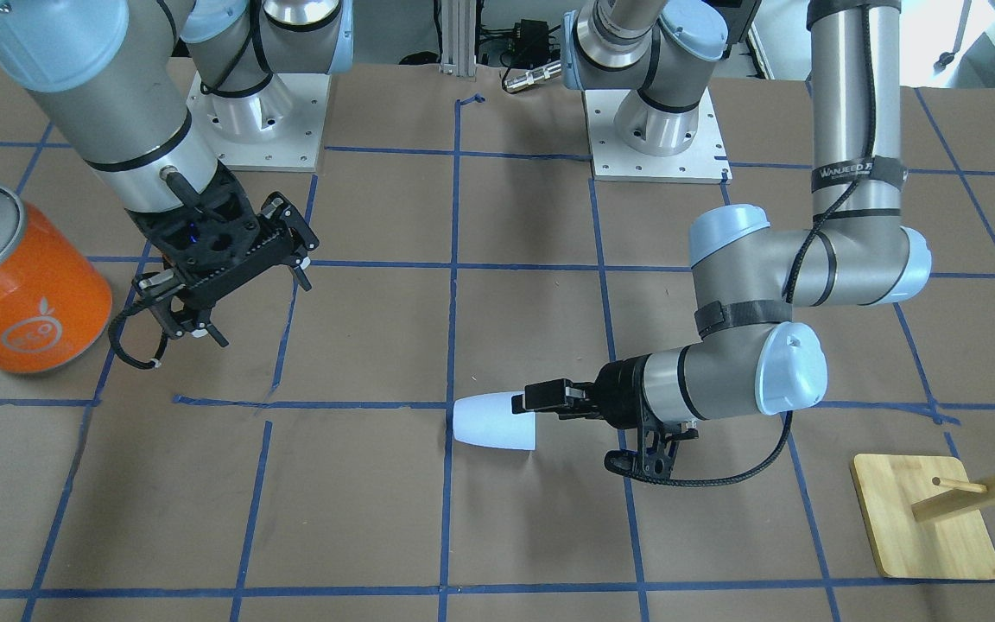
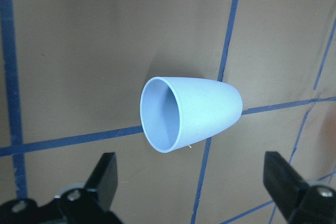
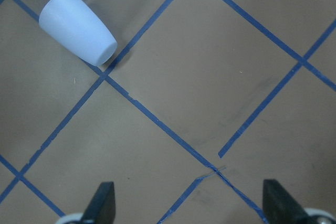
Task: Flip cup
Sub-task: 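Grasp the lying white cup with the left gripper and lift it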
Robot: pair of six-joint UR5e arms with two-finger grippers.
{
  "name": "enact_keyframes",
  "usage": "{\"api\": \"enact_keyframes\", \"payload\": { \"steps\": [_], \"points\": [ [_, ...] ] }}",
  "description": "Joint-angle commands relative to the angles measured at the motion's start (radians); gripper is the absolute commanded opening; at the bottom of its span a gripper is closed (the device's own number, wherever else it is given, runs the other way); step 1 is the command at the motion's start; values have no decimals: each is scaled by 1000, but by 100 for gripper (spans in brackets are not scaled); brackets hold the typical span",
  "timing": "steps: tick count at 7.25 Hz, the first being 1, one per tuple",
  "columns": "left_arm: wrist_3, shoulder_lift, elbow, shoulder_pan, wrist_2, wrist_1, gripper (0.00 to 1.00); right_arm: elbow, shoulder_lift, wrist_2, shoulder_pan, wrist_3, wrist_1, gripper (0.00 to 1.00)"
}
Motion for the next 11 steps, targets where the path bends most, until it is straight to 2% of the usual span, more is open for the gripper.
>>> {"api": "enact_keyframes", "payload": {
  "steps": [1,2,3,4,5,6,7,8,9,11],
  "points": [
    [43,-31,-55,-2,-24,80,53,-7,-75,-2,-81,155,72,100],
    [41,-34,-55,-5,-54,91,38,-16,-98,-2,-113,157,107,100],
    [35,-42,-55,-14,-100,90,3,-32,-95,-34,-115,159,129,100],
    [14,-37,-47,-14,-117,90,0,-33,-100,-108,-122,160,202,100],
    [-94,-19,-39,-14,-149,91,0,-50,-104,-103,-119,238,207,100],
    [-243,-2,-14,-14,-146,179,0,-61,-100,-100,-112,401,215,100],
    [-340,18,57,-11,-123,233,0,-59,-101,-98,-106,471,216,100],
    [-318,30,136,-11,30,245,0,-64,-104,-100,-103,487,215,100],
    [-186,36,183,-11,203,248,0,-71,-106,-95,-89,557,215,100],
    [4,26,201,68,301,229,0,-91,-95,-87,-54,594,218,100]
  ]
}}
